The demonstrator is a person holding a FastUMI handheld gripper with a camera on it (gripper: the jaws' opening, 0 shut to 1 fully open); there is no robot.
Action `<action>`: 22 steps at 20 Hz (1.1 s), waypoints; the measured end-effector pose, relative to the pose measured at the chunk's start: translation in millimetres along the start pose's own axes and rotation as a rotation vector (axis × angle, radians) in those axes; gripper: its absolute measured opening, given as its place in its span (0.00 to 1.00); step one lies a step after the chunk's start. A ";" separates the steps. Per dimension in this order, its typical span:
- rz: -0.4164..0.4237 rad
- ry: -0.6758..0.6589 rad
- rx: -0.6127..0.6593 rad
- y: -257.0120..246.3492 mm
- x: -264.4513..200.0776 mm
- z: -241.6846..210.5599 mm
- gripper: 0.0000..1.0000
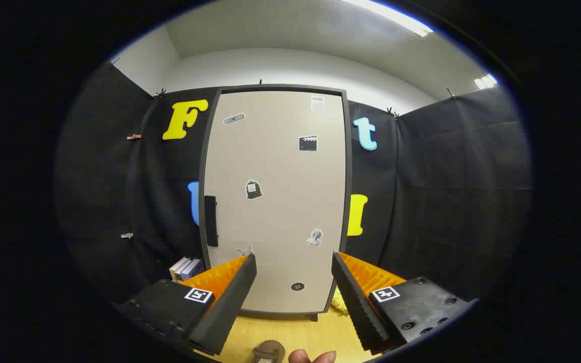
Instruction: Open the shoe cabinet door, grab the shoes and put them into the shoe cabinet, then close the shoe cabinet door.
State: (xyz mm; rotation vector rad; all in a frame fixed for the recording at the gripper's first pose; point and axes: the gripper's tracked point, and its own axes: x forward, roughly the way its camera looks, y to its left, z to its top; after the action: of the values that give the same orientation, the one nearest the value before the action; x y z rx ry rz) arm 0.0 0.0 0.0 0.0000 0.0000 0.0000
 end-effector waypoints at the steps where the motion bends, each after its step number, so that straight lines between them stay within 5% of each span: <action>1: -0.001 -0.003 -0.002 -0.3 0.0 0.6 0.98; 17: -0.015 0.003 -0.004 -1.1 0.8 -1.4 0.98; 22: 0.050 0.012 0.041 8.8 1.8 4.8 0.98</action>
State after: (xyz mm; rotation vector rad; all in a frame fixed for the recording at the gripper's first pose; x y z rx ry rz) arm 1.8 8.8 4.8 0.0410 0.0124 0.0497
